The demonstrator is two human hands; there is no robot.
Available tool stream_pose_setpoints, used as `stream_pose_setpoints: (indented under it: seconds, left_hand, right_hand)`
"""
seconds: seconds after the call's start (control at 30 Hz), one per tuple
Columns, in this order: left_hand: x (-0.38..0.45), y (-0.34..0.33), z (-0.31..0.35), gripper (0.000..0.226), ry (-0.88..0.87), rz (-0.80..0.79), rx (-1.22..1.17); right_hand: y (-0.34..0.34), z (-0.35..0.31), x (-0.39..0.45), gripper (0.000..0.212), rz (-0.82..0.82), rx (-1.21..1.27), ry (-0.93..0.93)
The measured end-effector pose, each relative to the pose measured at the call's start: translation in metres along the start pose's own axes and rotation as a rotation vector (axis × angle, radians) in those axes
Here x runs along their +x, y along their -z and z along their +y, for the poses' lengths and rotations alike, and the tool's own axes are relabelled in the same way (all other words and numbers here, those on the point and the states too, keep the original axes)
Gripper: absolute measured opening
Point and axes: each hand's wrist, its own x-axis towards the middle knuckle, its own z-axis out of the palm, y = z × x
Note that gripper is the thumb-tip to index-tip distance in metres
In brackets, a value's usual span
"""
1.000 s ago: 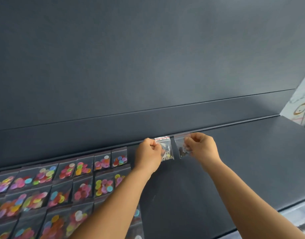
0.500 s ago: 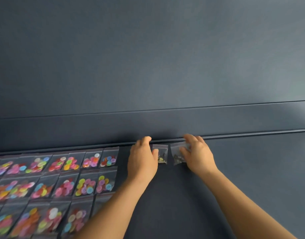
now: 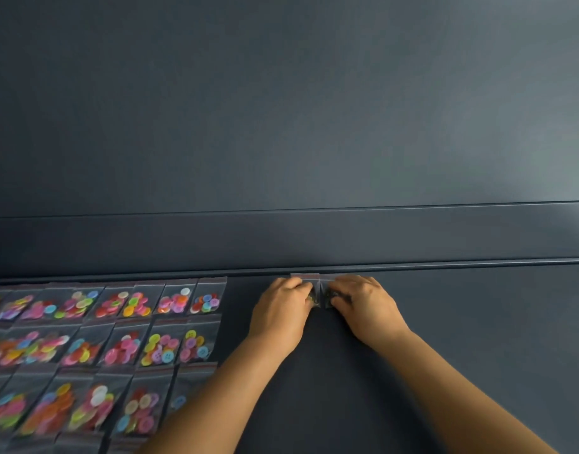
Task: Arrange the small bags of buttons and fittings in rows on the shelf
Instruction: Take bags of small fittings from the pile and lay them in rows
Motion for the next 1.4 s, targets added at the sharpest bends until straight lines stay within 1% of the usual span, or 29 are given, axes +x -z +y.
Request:
stream_pose_setpoints:
  seconds: [0.2,0.33,0.53,0.67,0.8,0.87,1.03,1.2,1.4]
  left_hand:
    - [0.002,-0.004,0.006,0.039,0.007,0.01,0.06]
    - [0.003,-0.006,0.008,0.032,0.025,0.01,0.085]
    - [0.005,-0.002,0.008,0.031,0.035,-0.044,0.108]
    - [-0.001,0.009,0.009,0.041,0.038,-0.046,0.089]
    - [-0.022,0.03,0.0,0.049,0.06,-0.017,0.129]
    - [-0.039,0.044,-0.012,0.051,0.084,-0.011,0.157]
    - [-0.1,0.083,-0.059,0.057,0.156,0.019,0.175]
    - [-0.179,0.122,-0.123,0.06,0.274,0.054,0.161]
    - [-0.271,0.161,-0.217,0.063,0.373,0.092,0.178]
  right_hand:
    - [0.0,-0.003,0.002,0.024,-0.026,-0.006,0.018]
    - [0.0,-0.002,0.002,0.025,-0.024,-0.033,0.021]
    - [0.006,-0.007,0.001,0.025,-0.04,-0.064,0.017]
    - [0.013,-0.017,-0.002,0.031,-0.028,-0.075,0.018]
    - [0.01,-0.039,-0.009,0.038,-0.009,-0.098,0.081]
    - [0.007,-0.058,-0.013,0.046,-0.03,-0.138,0.121]
    - [-0.005,-0.126,-0.031,0.06,-0.17,-0.237,0.215]
    - [-0.03,-0.222,-0.06,0.062,-0.204,-0.204,0.312]
    - [-0.085,-0.343,-0.094,0.062,-0.24,-0.142,0.401]
